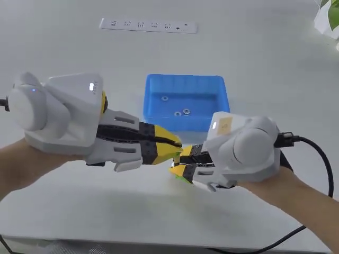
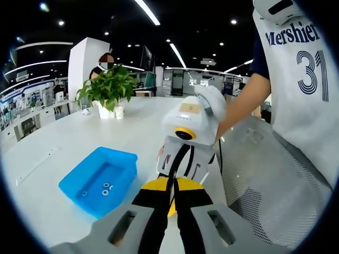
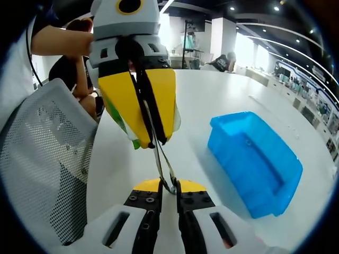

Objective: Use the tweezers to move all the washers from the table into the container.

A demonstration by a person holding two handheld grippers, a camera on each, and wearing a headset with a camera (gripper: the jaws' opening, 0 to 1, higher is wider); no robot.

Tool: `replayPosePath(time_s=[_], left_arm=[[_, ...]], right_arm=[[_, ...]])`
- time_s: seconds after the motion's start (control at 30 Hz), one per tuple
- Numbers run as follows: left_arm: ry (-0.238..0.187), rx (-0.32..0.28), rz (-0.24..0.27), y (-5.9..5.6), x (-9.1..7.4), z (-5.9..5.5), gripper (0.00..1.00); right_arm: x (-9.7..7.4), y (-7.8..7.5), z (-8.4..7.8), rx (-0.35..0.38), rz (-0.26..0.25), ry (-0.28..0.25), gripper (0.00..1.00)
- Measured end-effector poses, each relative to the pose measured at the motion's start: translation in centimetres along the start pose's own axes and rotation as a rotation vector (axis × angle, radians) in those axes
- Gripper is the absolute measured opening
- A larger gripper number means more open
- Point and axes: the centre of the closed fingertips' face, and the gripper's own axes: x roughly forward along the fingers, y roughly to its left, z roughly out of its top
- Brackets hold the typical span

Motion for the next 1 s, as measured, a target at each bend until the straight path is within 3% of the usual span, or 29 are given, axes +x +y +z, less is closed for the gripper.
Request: replayPosePath(time_s=[0.27, 0.53, 0.73, 1.0], left_arm=[[0.021, 0.014, 0.001, 0.0, 0.0, 0.0, 0.06], [0.011, 0.039, 0.005, 0.1, -0.7, 1.4, 0.06], [-0.015, 0.075, 0.007, 0.1, -1.6, 3.1, 0.06], [-0.037, 0.161, 0.029, 1.0, -2.8, 6.1, 0.06]], right_arm=[[-0.1, 0.2, -0.1, -0.016, 0.0, 0.012, 0.11], [-1.1, -0.3, 1.3, -0.035, -0.025, -0.009, 0.11], [-2.2, -0.7, 3.0, -0.078, -0.047, -0.031, 0.11], [-3.8, -2.3, 5.8, -0.119, -0.1, -0.071, 0.11]])
